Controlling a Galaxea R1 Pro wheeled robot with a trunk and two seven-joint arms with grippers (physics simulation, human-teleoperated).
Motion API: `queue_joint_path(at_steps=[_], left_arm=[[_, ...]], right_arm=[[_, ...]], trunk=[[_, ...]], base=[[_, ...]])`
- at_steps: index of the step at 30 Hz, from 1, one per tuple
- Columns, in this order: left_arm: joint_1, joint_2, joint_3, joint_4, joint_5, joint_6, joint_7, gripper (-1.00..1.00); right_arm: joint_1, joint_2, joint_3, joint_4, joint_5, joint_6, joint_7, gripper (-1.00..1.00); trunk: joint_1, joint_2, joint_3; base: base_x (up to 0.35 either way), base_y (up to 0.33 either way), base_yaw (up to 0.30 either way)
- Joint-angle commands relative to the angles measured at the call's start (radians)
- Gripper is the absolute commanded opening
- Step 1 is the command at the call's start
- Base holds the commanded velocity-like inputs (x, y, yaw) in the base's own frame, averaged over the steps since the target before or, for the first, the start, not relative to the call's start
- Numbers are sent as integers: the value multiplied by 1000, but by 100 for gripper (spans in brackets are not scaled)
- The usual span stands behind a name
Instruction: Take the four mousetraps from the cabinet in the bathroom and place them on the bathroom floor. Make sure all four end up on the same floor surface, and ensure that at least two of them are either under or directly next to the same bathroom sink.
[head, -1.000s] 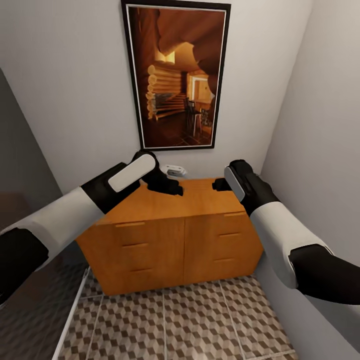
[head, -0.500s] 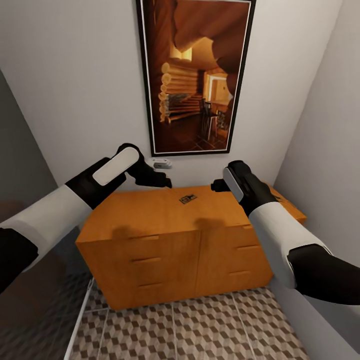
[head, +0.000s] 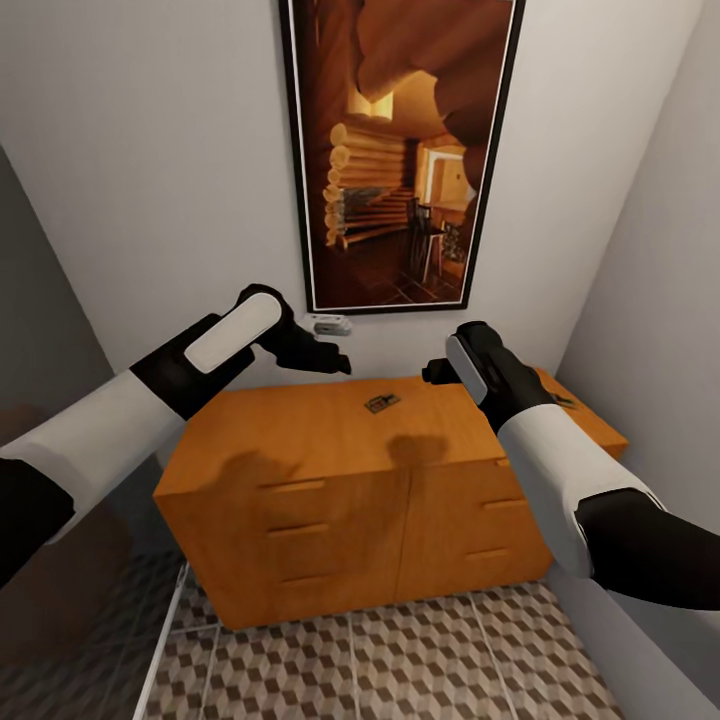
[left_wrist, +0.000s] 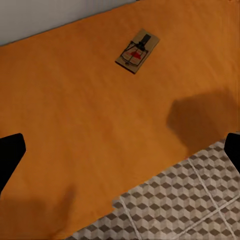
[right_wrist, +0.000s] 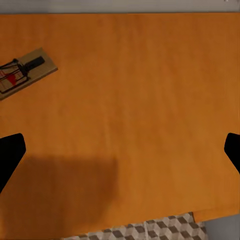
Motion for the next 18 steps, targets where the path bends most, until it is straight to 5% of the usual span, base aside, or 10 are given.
queue_joint_path(at_steps=[1,18], left_arm=[[-1,0,-3,-3,10,-2,10,100],[0,-5,-10,-12,10,0,10,100]], right_arm=[[-1,0,3,0,-11,2,-10,100],[-1,-5,4,0,-11,2,-11,100]], trunk=[[0,-1,-1],[0,-1,-1]], base=[[147,5,0],[296,1,0]])
